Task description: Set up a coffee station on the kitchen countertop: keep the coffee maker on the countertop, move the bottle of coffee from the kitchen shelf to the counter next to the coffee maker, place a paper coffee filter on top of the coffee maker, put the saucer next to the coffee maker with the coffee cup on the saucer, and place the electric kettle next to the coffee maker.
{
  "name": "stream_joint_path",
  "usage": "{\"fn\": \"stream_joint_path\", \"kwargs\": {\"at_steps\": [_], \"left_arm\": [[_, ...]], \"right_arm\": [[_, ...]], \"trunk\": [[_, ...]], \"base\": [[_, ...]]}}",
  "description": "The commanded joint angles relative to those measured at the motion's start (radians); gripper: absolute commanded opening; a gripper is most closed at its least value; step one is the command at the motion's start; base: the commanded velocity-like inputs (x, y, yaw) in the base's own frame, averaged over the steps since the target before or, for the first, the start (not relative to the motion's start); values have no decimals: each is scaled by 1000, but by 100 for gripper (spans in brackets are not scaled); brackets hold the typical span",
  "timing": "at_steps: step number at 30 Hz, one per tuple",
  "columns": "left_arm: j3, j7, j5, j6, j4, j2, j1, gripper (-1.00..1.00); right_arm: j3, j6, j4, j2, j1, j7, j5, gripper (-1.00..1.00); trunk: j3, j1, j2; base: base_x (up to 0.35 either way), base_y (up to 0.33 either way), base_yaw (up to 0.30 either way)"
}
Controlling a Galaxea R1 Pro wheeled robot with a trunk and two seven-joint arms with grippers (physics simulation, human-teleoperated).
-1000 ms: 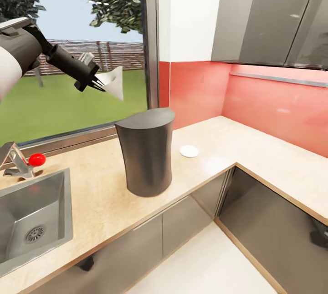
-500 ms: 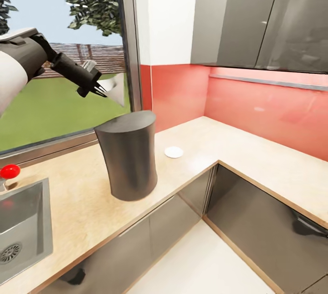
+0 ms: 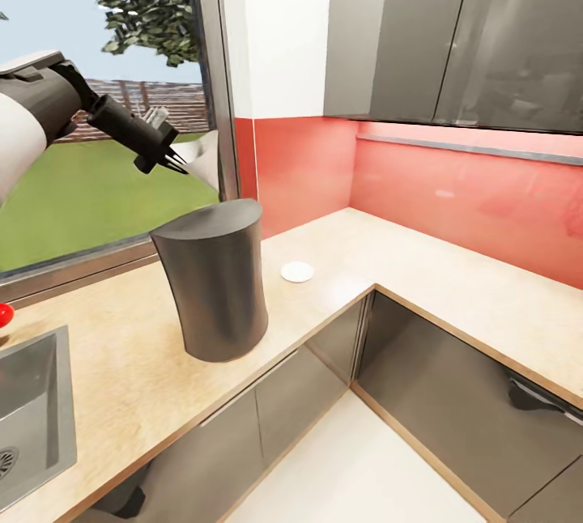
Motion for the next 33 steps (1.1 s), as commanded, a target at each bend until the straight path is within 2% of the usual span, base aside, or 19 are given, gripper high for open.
{"fn": "stream_joint_path", "kwargs": {"at_steps": [1, 11, 13, 16, 19, 22, 29, 33], "left_arm": [[-1, 8, 8, 2, 1, 1, -2, -100], [4, 7, 8, 2, 1, -1, -14, -100], [-11, -3, 0, -14, -10, 10, -2, -100], [-35, -9, -11, -14, -10, 11, 15, -100], [-20, 10, 3, -8, -10, 16, -2, -100], [-6, 14, -4, -2, -9, 27, -10, -100], [-32, 15, -22, 0, -8, 33, -12, -100], [-34, 14, -31, 1, -8, 34, -12, -100]], "right_arm": [[-8, -3, 0, 1, 0, 0, 8, 100], [-8, -4, 0, 1, 0, 0, 9, 100], [-7, -5, -5, 10, -3, -1, 7, 100], [-7, -5, -5, 11, -2, -1, 7, 100], [-7, -6, -5, 13, -2, -1, 7, 100], [-8, -6, -5, 13, -2, -1, 6, 100], [-8, -6, -5, 11, -2, -1, 6, 100], [-8, -6, -5, 11, -2, 0, 6, 100]], "trunk": [[-2, 1, -2], [-2, 1, -2], [-2, 1, -2], [-2, 1, -2], [-2, 1, -2], [-2, 1, -2], [-1, 1, -2], [4, 1, -2]], "base": [[0, 0, -4], [0, 0, -1], [0, 0, 0], [0, 0, 0], [0, 0, 0], [0, 0, 0], [0, 0, 0], [0, 0, 0]]}}
